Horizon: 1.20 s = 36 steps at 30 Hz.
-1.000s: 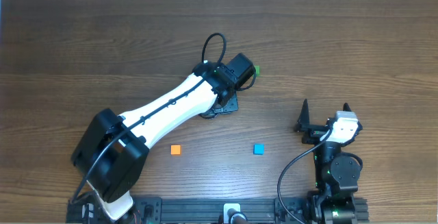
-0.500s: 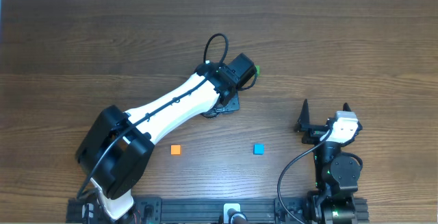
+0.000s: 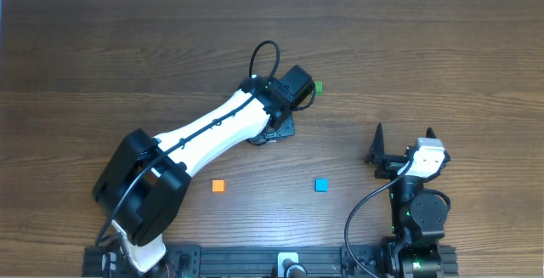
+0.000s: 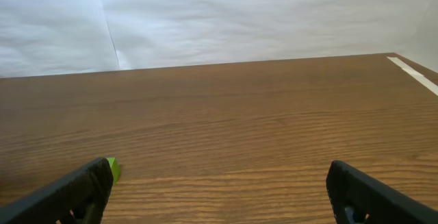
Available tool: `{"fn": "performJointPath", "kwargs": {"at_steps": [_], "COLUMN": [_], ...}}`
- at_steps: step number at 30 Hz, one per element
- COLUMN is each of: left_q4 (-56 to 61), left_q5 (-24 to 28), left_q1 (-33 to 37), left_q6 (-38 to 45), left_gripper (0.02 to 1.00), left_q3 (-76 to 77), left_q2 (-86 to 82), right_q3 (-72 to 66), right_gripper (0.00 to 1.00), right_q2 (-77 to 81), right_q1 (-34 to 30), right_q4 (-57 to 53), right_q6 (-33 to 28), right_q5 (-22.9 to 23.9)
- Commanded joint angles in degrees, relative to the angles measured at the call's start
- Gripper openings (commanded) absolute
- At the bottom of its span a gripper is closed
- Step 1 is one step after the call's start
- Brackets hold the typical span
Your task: Stack Cubes
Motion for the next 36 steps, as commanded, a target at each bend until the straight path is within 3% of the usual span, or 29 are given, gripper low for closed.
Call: {"fn": "performJointPath", "kwargs": {"at_steps": [1, 15, 30, 36], "left_q4": [0.33, 1.4, 1.36, 1.36], "left_q5": [-0.85, 0.42, 0.72, 1.07], "left_q1": [0.39, 0.39, 0.37, 0.37], "left_q6": [0.42, 1.51, 1.73, 1.95], "left_gripper": [0.088, 0.088, 0.211, 0.31], "left_q3": [-0.63, -0.63, -0.63, -0.63], "left_q2": [2.03, 2.8, 2.84, 2.84], "right_q3": [-0.5, -0.5, -0.5, -0.5], "right_gripper": [0.993, 0.993, 0.991, 0.991], "right_q2": [-0.24, -0.24, -0.24, -0.24], "right_q1": [-0.31, -0.31, -0.31, -0.31], "right_q4": [0.09, 0.09, 0.09, 0.09], "right_q6": [-0.09, -0.09, -0.09, -0.09], "right_q5": [-0.46, -0.46, -0.46, -0.46]}}
